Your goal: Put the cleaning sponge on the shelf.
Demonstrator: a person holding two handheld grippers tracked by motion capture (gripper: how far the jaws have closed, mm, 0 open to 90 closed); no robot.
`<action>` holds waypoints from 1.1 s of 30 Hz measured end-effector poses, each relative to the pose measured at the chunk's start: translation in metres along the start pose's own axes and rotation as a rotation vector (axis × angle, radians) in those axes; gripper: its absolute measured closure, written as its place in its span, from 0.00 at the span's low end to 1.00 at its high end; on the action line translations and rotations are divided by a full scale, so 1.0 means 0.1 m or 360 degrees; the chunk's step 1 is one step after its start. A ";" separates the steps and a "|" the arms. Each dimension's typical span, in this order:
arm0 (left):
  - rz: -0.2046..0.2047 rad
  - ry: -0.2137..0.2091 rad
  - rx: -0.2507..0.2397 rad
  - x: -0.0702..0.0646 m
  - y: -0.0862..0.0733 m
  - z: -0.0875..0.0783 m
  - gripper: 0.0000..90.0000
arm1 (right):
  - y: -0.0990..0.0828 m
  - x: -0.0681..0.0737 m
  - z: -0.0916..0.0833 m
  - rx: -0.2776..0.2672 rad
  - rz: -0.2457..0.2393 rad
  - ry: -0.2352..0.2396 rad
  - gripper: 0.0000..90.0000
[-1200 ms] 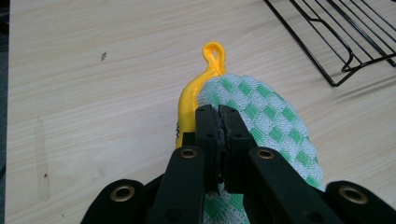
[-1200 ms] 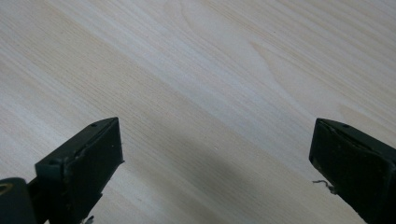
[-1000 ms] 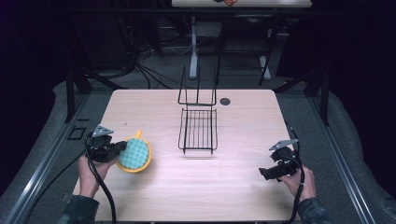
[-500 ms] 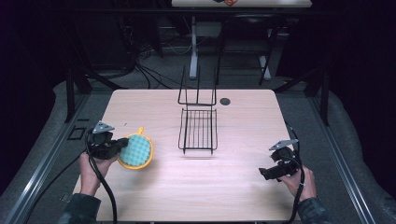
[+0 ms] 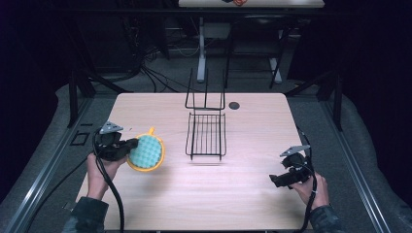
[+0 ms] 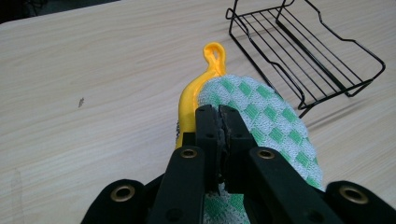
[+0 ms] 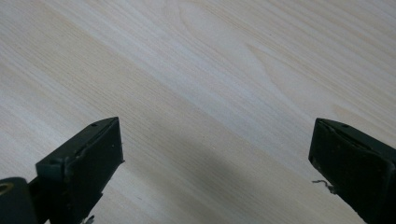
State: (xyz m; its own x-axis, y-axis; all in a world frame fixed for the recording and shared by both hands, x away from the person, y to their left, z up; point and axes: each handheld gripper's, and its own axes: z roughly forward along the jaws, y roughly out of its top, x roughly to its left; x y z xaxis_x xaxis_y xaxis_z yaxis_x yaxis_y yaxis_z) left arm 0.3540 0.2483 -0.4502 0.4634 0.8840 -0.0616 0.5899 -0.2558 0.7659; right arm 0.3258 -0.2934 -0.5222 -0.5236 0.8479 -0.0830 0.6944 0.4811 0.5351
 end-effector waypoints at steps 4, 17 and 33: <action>0.0003 -0.0011 -0.0008 -0.01 0.03 0.01 0.97 | 0.00 0.00 0.00 0.0003 -0.0002 -0.0001 0.03; 0.0034 -0.0047 -0.0021 -0.09 0.15 0.09 0.97 | -0.02 -0.01 -0.02 -0.0004 0.0009 -0.0002 0.03; 0.0063 -0.0076 -0.0057 -0.20 0.35 0.14 0.97 | -0.01 0.01 -0.02 -0.0001 0.0013 0.0004 0.03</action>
State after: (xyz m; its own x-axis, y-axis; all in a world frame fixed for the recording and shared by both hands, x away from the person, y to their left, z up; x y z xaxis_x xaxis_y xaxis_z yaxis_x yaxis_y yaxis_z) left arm 0.3748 0.2165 -0.4308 0.5171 0.8537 -0.0607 0.5468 -0.2750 0.7908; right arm 0.3237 -0.2940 -0.5213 -0.5189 0.8514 -0.0765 0.6983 0.4738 0.5365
